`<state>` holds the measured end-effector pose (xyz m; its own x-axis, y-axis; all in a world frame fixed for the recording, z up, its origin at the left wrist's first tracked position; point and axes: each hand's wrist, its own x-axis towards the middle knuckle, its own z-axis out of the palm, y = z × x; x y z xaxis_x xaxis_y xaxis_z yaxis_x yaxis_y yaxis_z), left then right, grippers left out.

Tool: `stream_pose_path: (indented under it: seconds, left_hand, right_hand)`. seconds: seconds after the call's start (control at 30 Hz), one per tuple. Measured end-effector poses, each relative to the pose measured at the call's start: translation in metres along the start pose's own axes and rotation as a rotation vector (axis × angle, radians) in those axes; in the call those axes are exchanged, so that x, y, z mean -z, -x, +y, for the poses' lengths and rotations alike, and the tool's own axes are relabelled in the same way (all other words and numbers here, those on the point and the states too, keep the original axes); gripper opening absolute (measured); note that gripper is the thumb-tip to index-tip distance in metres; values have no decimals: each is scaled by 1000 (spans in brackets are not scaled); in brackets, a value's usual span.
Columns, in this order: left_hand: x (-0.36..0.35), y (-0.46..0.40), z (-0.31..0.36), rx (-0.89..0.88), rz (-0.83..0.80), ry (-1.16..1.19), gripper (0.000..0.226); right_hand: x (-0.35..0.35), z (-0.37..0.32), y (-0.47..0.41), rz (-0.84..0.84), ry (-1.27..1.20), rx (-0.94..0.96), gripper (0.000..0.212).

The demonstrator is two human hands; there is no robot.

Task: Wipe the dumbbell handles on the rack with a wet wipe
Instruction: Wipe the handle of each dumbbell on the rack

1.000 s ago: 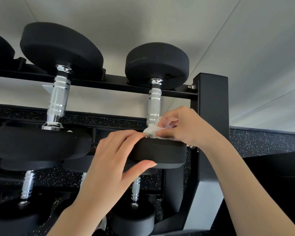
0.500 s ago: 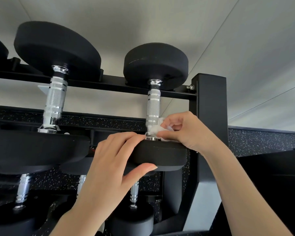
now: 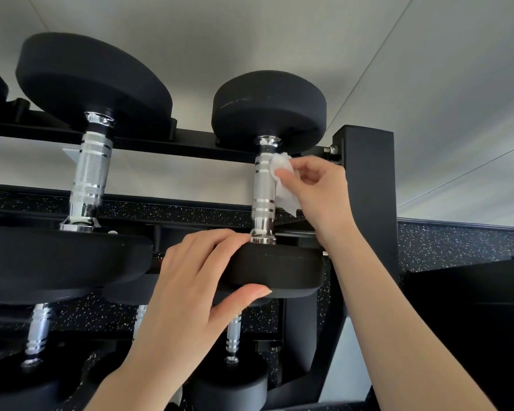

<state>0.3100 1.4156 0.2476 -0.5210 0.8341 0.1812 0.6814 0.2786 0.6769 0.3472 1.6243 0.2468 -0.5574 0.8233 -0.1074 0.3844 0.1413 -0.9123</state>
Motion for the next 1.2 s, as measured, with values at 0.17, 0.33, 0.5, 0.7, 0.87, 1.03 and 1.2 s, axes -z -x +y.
stream_pose_path:
  seconds: [0.17, 0.33, 0.5, 0.7, 0.87, 1.03, 1.2]
  left_hand:
    - [-1, 0, 0, -11, 13, 2, 51]
    - [-2, 1, -1, -11, 12, 4, 53]
    - [-3, 0, -2, -14, 14, 7, 52]
    - [-3, 0, -3, -21, 24, 5, 52]
    - [-4, 0, -5, -30, 11, -6, 53]
    - [-3, 0, -4, -26, 15, 0, 53]
    - [-3, -1, -4, -20, 17, -2, 52]
  right_hand:
    - [-10, -9, -16, 108, -50, -13, 8]
    - [-16, -11, -26, 131, -176, -141, 11]
    - [-15, -5, -27, -5, -277, -248, 12]
    - [-11, 3, -20, -151, -406, -288, 11]
    - [-11, 8, -15, -273, -606, -376, 12]
    - [-3, 15, -7, -368, -563, -417, 20]
    - [7, 21, 4, -475, -489, -413, 17]
